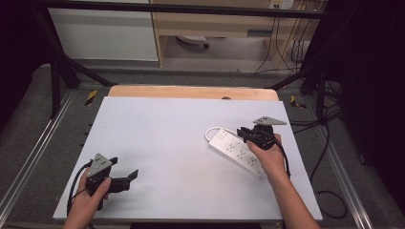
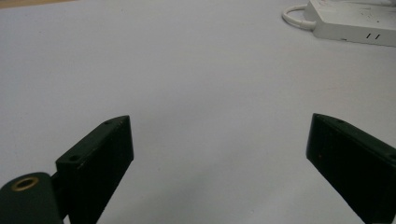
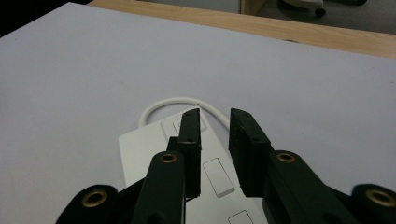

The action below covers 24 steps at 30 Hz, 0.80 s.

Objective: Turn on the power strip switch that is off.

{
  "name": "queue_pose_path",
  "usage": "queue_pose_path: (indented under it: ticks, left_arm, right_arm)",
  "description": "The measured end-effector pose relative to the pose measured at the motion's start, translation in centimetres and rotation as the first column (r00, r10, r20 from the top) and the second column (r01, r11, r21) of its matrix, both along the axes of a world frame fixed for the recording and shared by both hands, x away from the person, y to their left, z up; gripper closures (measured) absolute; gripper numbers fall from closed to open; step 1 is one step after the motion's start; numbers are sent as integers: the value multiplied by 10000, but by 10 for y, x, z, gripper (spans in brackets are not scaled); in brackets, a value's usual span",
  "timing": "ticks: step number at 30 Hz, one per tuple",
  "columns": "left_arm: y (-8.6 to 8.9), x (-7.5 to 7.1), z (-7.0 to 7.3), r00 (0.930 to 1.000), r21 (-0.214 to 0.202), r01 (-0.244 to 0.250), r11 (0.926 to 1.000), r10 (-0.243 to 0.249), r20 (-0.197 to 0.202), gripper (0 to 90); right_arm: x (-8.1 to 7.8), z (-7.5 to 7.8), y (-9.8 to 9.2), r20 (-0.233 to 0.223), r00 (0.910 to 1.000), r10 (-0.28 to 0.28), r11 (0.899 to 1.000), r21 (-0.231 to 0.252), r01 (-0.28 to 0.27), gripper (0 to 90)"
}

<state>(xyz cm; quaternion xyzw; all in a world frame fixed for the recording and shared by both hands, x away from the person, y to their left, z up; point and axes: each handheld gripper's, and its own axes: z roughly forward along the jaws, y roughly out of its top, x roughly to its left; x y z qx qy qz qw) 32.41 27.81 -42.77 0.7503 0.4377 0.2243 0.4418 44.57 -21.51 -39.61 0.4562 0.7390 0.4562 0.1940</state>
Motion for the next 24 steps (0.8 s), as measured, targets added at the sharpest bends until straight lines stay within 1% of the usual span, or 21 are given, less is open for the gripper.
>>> queue_pose_path:
  ticks: [4, 7, 8, 10, 12, 15, 17, 21, 24]
  left_arm:
    - [0, 0, 0, 10000, 29, -17, 10000, 17, -2, 75]
    - [0, 0, 0, 10000, 39, -20, 10000, 20, 9, 74]
    - [0, 0, 0, 10000, 20, -26, 10000, 26, -5, 74]
    - [0, 0, 0, 10000, 19, -28, 10000, 29, -17, 75]
    - [0, 0, 0, 10000, 11, -32, 10000, 32, -26, 75]
    - [0, -1, 0, 10000, 23, -14, 10000, 14, 1, 75]
    - [1, -1, 1, 10000, 46, -37, 10000, 37, 33, 75]
    - [1, -1, 1, 10000, 21, -27, 10000, 27, 12, 75]
    - [1, -1, 1, 10000, 53, -64, 10000, 64, 38, 75]
  right_arm:
    - [-3, 3, -2, 44, 10000, -34, 9999, 114, 34, 654]
    - [-5, 5, -3, 112, 9999, -21, 9999, 164, 19, 565]
    - [-5, 6, -3, 100, 9999, -27, 9996, 265, 25, 541]
    - [-6, 8, -5, 85, 9999, -118, 9990, 425, 114, 465]
    - [-8, 10, -6, 139, 9997, -191, 9982, 567, 183, 425]
    - [-9, 13, -9, 206, 9992, -329, 9961, 822, 311, 339]
    - [-10, 14, -10, 277, 9989, -389, 9948, 950, 361, 322]
    - [-13, 18, -11, 425, 9985, -340, 9941, 1045, 294, 263]
    - [-15, 20, -12, 517, 9981, -338, 9933, 1125, 278, 239]
